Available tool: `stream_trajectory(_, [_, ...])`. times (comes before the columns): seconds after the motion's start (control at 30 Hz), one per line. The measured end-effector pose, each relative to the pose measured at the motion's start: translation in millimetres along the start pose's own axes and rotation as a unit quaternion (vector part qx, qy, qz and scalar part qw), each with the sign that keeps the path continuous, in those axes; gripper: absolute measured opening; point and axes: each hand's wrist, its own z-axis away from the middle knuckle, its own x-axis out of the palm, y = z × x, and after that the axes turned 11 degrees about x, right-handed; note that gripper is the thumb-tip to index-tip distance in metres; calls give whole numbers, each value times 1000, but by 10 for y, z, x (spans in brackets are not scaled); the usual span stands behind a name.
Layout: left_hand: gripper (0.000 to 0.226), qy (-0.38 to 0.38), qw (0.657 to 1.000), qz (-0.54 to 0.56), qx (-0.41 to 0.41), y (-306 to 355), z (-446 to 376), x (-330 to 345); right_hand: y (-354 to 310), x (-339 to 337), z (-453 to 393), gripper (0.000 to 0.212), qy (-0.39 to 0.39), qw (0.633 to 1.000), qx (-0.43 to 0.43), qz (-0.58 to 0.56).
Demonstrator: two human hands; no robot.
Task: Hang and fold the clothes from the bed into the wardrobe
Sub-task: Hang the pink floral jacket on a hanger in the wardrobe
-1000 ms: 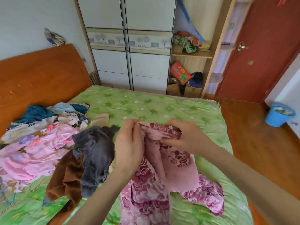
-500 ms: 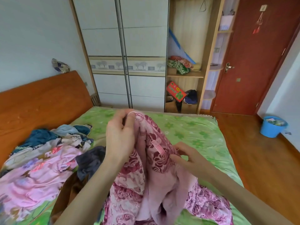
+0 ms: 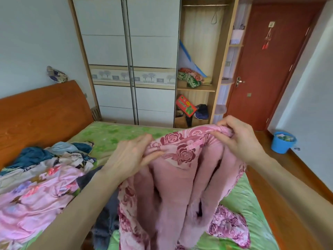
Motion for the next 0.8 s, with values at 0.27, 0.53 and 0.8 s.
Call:
stream_trajectory(0.27, [39, 27, 999, -28, 37, 36, -362, 121, 75, -684, 261, 54, -10, 919, -102, 382])
stream_trajectory(0.53, [42, 47, 994, 100, 24, 909, -929, 305, 358, -1363, 974, 40, -48, 977, 148, 146])
stream_trajectory(0.8, [70, 48, 980, 88, 171, 1625, -1545, 567, 529, -2523, 1686, 43, 39, 976, 124, 175])
